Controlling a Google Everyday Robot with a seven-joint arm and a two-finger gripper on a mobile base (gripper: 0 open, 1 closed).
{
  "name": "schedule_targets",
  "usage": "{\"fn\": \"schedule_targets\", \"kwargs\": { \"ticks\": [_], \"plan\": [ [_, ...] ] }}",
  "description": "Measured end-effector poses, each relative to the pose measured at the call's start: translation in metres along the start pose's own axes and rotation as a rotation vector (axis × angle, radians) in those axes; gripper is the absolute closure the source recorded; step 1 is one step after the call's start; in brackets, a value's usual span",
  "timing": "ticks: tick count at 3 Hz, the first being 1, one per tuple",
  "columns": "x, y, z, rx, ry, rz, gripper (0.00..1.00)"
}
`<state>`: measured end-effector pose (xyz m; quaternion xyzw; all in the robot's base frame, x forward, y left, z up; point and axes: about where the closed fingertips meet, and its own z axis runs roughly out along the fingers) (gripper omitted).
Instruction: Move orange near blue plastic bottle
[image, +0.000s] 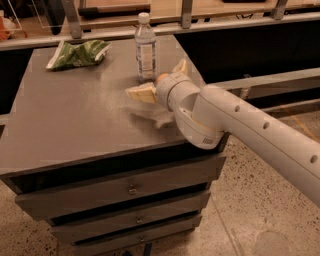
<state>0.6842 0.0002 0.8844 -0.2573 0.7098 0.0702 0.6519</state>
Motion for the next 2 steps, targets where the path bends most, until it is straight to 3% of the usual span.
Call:
{"fn": "schedule_targets", "kwargs": {
  "ticks": [2],
  "plan": [
    [-0.021, -0.013, -0.056, 0.047, -0.029, 0.015, 0.00]
  ]
}}
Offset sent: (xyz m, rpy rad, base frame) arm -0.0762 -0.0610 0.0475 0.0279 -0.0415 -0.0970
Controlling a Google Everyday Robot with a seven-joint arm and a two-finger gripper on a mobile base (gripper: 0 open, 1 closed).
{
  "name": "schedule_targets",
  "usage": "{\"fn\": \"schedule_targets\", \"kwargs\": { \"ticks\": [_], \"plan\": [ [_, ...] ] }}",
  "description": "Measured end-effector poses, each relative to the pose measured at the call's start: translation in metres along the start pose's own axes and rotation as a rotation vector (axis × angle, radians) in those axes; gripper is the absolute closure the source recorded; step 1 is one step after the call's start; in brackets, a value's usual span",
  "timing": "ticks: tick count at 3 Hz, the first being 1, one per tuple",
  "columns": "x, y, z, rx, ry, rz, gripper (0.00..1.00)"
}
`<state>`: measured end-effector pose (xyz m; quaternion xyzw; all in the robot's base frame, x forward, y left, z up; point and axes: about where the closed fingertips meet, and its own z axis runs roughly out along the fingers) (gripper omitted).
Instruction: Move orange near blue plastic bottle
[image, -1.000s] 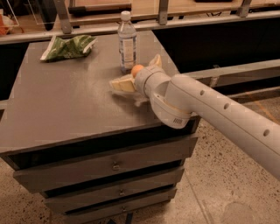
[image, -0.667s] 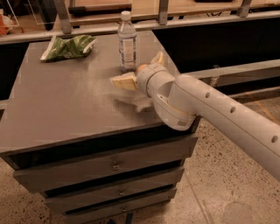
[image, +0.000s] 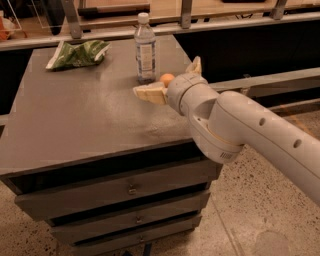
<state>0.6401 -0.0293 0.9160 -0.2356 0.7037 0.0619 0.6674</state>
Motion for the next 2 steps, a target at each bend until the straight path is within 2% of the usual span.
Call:
{"fn": "schedule_targets", "kwargs": {
  "ticks": [1, 2],
  "plan": [
    [-0.004, -0.014, -0.028, 0.053, 0.011, 0.001, 0.00],
    [-0.005, -0.033, -0.064, 0.136, 0.046, -0.011, 0.00]
  ]
}}
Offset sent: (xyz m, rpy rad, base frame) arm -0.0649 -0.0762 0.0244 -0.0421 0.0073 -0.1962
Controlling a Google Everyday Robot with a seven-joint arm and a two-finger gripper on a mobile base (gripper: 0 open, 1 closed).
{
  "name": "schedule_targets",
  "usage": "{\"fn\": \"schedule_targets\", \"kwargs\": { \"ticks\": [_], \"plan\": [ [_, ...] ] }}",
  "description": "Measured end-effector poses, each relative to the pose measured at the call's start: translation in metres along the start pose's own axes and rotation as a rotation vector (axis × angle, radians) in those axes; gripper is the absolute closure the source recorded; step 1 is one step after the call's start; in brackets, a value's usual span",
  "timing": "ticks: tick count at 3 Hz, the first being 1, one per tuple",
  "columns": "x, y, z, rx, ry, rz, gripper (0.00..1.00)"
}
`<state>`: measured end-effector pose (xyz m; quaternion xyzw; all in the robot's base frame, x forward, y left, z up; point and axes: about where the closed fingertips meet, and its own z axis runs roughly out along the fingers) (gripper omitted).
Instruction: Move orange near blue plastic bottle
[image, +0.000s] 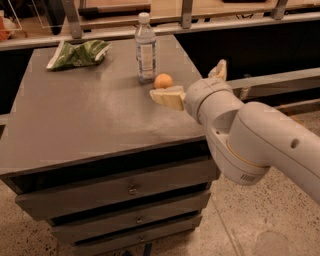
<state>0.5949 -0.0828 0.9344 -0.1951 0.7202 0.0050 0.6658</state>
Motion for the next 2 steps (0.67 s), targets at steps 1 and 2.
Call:
{"fn": "schedule_targets", "kwargs": {
  "ticks": [1, 2],
  "plan": [
    [0.003, -0.017, -0.022, 0.059, 0.025, -0.011, 0.00],
    [0.006, -0.037, -0.034, 0.127, 0.045, -0.036, 0.00]
  ]
}}
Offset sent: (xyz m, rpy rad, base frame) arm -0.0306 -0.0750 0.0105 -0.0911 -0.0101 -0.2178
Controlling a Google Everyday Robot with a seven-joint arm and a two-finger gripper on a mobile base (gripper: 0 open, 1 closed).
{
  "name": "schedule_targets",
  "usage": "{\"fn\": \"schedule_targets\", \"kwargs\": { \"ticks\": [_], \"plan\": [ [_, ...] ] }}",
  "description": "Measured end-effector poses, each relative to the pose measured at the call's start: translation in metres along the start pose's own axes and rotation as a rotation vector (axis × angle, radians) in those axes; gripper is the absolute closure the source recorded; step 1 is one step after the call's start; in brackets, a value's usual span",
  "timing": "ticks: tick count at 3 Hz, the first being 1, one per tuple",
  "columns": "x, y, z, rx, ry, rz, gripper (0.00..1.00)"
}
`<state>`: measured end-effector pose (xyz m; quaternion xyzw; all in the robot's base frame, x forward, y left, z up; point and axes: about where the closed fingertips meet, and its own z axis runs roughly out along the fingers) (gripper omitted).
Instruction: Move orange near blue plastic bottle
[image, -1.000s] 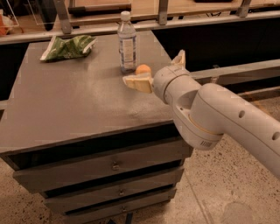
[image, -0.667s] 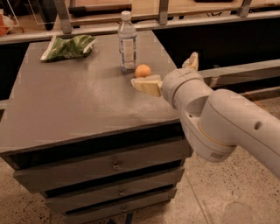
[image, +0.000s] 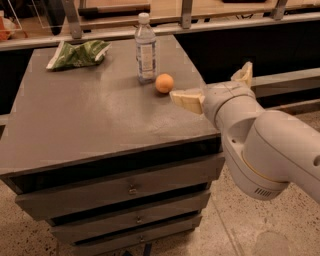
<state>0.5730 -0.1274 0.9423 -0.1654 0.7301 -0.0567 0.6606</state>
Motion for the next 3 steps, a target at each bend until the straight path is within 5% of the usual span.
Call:
{"fn": "schedule_targets", "kwargs": {
  "ticks": [1, 3],
  "plan": [
    [0.0021, -0.0194, -0.0029, 0.056, 0.047, -0.040, 0.00],
    [0.0120, -0.0190, -0.0039, 0.049, 0.087, 0.020, 0.00]
  ]
}}
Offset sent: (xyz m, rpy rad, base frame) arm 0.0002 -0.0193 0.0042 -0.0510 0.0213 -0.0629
